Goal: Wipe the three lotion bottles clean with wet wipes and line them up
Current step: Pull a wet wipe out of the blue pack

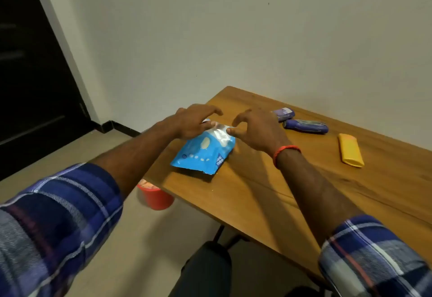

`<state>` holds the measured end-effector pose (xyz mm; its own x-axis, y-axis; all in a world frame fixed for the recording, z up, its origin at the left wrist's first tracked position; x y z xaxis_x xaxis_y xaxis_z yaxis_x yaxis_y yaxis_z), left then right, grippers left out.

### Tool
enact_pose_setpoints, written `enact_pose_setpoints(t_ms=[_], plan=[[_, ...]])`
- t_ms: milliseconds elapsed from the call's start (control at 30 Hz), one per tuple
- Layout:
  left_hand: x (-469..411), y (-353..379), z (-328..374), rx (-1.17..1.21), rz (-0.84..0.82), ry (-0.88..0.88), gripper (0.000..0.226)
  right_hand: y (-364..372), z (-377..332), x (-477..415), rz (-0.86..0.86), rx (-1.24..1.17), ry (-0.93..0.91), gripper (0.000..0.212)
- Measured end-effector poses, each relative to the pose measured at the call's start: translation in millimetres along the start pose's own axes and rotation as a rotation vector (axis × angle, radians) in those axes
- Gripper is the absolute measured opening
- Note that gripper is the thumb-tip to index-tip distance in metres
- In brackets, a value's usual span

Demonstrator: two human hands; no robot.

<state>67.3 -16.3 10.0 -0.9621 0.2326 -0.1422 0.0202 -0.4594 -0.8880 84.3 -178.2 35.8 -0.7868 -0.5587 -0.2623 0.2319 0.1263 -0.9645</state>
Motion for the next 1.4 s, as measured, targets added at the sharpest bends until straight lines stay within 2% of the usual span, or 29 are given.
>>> enact_pose_setpoints(t_ms=[100,267,567,767,900,1000,1067,1300,1400], plan=[[9,7,-10,0.044,-0.065,0.004,0.037,9,-26,-4,-0.057,-0.121,-0.052,0.034],[20,15,-26,-0.026,-0.113,-0.018,0.036,32,-58,-5,-0.090,-0.071,0.010,0.029],[23,25,-41,0.018,-0.103,-0.074,0.038,57,-66,-9,-0.001,-0.007,0.182,0.047],[21,27,-44,0.031,-0.103,-0.080,0.039,54,-71,-11,0.008,-0.039,0.156,0.029],[23,27,-45,-0.001,-0.110,-0.093,0.040,55,-68,-11,-0.003,-0.208,0.182,0.017],[25,23,-43,-0.079,-0.078,-0.117,0.039,60,-59,-11,0.015,-0.457,0.235,0.016],[27,21,-43,-0.094,-0.054,-0.132,0.041,60,-56,-10,0.059,-0.534,0.228,0.017],[27,22,-36,-0.090,-0.050,-0.096,0.042,57,-54,-5,0.039,-0.537,0.122,0.025],[27,24,-32,-0.074,-0.053,-0.087,0.040,47,-51,-6,0.100,-0.551,0.092,0.024]])
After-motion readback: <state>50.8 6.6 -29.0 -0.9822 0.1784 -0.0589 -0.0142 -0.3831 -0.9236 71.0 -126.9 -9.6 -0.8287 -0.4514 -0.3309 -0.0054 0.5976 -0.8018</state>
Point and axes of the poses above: each hand's wrist, its own x-axis away from the middle knuckle, its own y-axis out of the palm, z = x × y, the point moved 7 cm from there along -x, towards the middle knuckle, and after that the axes turned 8 degrees about x, right-handed, at the moved point
